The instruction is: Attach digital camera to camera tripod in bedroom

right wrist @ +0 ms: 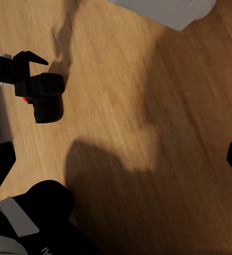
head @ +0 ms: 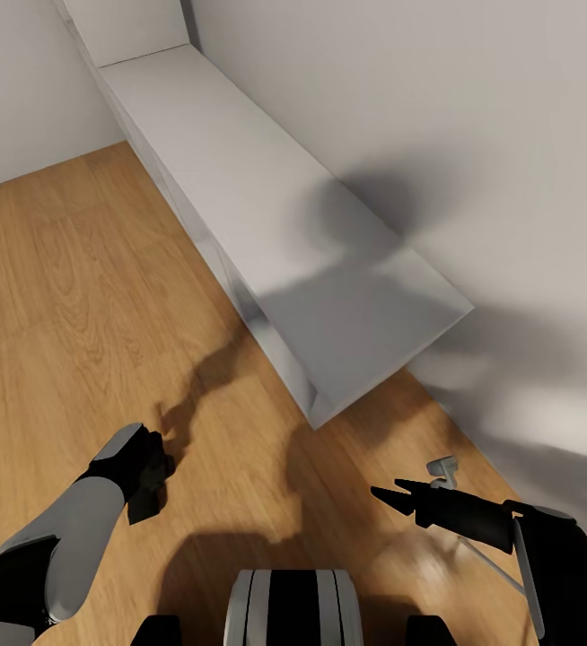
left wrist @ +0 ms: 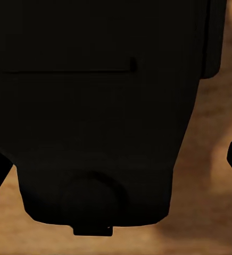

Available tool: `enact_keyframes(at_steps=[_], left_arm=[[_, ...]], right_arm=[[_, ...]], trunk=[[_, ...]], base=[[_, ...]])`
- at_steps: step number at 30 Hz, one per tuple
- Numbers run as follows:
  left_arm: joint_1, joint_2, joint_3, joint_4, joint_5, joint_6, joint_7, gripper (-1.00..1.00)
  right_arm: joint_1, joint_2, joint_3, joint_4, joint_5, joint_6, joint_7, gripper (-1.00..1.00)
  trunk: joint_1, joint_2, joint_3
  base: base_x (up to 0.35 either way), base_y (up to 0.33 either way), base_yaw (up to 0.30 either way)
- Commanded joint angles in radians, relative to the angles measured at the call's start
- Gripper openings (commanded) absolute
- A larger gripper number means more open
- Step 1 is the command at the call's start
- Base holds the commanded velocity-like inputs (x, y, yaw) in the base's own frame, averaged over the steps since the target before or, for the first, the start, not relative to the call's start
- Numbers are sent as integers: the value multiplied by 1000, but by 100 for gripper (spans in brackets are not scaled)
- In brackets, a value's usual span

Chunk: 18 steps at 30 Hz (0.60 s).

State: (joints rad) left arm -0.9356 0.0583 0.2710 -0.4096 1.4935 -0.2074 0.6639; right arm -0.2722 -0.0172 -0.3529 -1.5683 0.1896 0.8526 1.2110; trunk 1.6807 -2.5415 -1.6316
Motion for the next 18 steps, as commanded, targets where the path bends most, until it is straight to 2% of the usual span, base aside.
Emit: enact_keyframes(at_steps=[1,17,18], left_arm=[[0,0,1,-1,10,-7,1,100],[0,2,0,-1,10,-6,9,100],[0,2,0,0,10,-6,8,-100]], right_arm=[[-1,0,-1,-1,10,6,10,100],[-1,0,-1,-1,10,6,10,100],[-1,0,-1,-1,10,6,10,100]], trunk=[[0,0,-1],[0,0,-1],[0,0,-1]], base=[[0,0,0],[0,0,0],[5,0,0]])
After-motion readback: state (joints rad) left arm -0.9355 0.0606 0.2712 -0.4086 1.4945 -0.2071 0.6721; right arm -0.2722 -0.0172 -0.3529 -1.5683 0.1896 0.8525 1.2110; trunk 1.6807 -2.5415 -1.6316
